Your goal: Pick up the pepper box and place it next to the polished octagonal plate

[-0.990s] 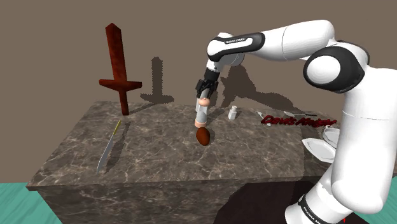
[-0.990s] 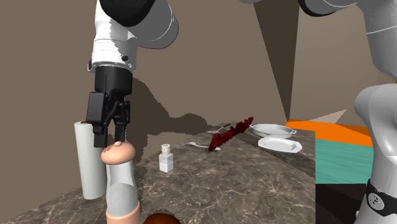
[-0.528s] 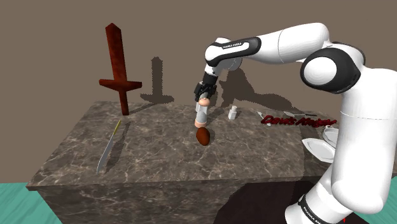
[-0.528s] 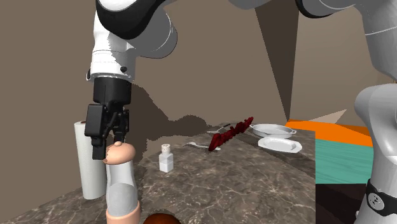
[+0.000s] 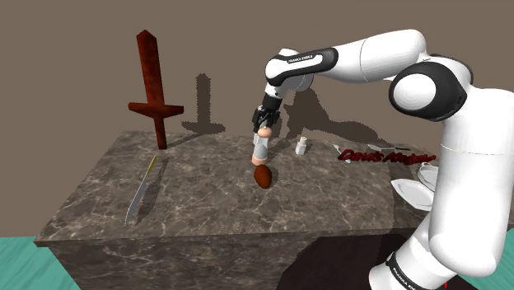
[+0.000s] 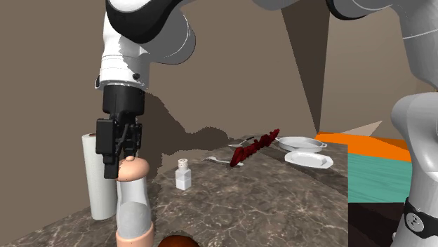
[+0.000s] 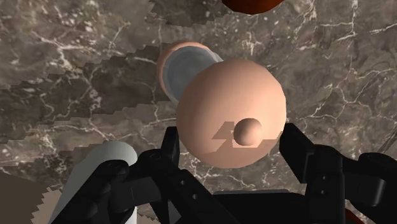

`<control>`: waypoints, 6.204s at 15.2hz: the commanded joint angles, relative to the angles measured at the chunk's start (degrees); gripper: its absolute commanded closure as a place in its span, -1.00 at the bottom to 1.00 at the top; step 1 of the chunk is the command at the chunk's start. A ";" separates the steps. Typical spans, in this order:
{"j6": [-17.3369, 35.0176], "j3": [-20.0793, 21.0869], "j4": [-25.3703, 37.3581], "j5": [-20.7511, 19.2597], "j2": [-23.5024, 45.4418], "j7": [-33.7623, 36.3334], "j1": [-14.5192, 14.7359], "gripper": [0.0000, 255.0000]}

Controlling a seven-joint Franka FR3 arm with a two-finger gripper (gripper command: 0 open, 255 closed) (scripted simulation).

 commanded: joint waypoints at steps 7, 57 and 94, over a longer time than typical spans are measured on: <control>-0.63 -0.05 0.35 -0.13 -0.23 0.18 -0.01 1.00; -41.07 -0.26 47.34 -0.42 5.45 8.76 -3.95 1.00; -39.32 -19.41 -18.06 -19.39 -53.62 -26.02 -17.54 1.00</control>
